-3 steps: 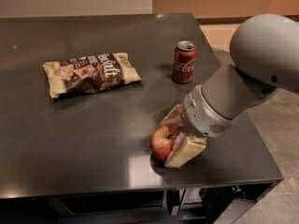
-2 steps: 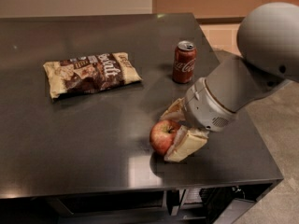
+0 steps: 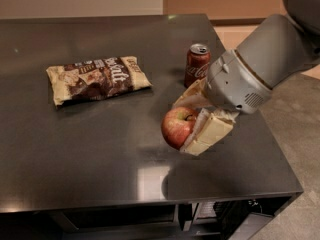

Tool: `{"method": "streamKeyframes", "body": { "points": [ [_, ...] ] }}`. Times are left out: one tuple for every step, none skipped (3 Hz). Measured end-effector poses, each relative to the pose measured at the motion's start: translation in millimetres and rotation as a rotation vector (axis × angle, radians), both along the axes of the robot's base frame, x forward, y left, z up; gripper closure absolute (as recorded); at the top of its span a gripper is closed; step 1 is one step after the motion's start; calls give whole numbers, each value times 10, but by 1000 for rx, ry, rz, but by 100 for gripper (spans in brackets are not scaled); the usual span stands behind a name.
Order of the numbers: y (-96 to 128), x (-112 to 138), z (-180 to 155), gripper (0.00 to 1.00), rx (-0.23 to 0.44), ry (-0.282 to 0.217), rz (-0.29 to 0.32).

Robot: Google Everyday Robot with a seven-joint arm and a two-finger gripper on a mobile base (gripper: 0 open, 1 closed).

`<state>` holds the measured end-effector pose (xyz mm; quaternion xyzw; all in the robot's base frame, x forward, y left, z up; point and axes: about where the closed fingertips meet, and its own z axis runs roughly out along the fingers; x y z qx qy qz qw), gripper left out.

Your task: Pick apple

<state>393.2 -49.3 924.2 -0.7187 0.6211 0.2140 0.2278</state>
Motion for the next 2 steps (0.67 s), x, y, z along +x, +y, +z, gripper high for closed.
{"method": "streamKeyframes", "body": {
  "points": [
    [-21,-57,452,100,31,-10,70],
    [-21,-57,452,100,31,-10,69]
  ]
}}
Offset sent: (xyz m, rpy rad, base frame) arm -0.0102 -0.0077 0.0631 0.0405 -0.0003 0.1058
